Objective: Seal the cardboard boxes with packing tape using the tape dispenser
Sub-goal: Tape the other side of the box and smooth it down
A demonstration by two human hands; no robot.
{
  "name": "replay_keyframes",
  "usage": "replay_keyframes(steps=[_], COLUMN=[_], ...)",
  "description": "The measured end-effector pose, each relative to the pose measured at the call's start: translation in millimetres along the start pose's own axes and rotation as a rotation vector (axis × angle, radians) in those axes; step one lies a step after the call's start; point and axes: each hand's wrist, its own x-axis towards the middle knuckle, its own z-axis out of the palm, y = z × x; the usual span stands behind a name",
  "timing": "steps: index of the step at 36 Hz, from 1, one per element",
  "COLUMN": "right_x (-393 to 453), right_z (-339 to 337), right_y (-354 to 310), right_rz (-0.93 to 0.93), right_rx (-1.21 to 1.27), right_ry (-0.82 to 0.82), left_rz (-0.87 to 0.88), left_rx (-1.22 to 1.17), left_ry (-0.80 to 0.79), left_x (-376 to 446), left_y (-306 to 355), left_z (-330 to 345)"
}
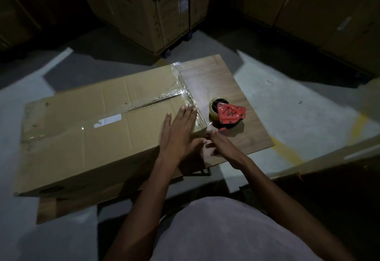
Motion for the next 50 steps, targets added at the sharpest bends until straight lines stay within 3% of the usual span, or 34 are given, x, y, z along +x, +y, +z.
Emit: replay_keyframes(steps=[3, 6, 15, 21, 28, 31, 34, 39, 43, 47, 50], right_x=[-12, -16, 8, 11, 0, 1, 8, 9, -3, -7, 2], right_z=[3, 5, 1, -6, -23, -19, -17, -21, -25, -13, 0], right_y=[-1, -4, -23, -27, -34, -36, -40, -41, -43, -46, -47], right_rz=[-0.067, -0.154, -0.308, -0.458, -0.353, -0.288, -0.325, -0.392, -0.203, -0.108, -0.107], right_rx=[0.045, 0.007, -0.381, -0.49, -0.46, -0.473, -0.558, -0.637, -0.348, -0.214, -0.244], right_ry=[-0.007, 0.085, 0.3, 0.281, 0.045, 0.061, 0.126, 0.077, 0.022, 0.06, 0.192], left_rz=[-0.002, 0.002, 0.023, 0.001, -0.008, -0.007, -0.007, -0.004, -0.001, 0.011, -0.029], left_rx=[0.023, 0.012, 0.051, 0.038, -0.042, -0.11, -0.177, -0.263, -0.414, -0.745, -0.707], left_ry=[0.078, 0.081, -0.005, -0.03, -0.024, -0.027, -0.026, 0.013, -0.018, 0.144, 0.356], left_x=[-1, 0, 2, 2, 0, -2, -1, 2, 9, 20, 45], left_y=[0, 0, -7, -4, -4, -2, -4, -8, -25, -56, -69], left_z=[5, 6, 4, -1, -4, -6, -9, -10, -22, -45, -56])
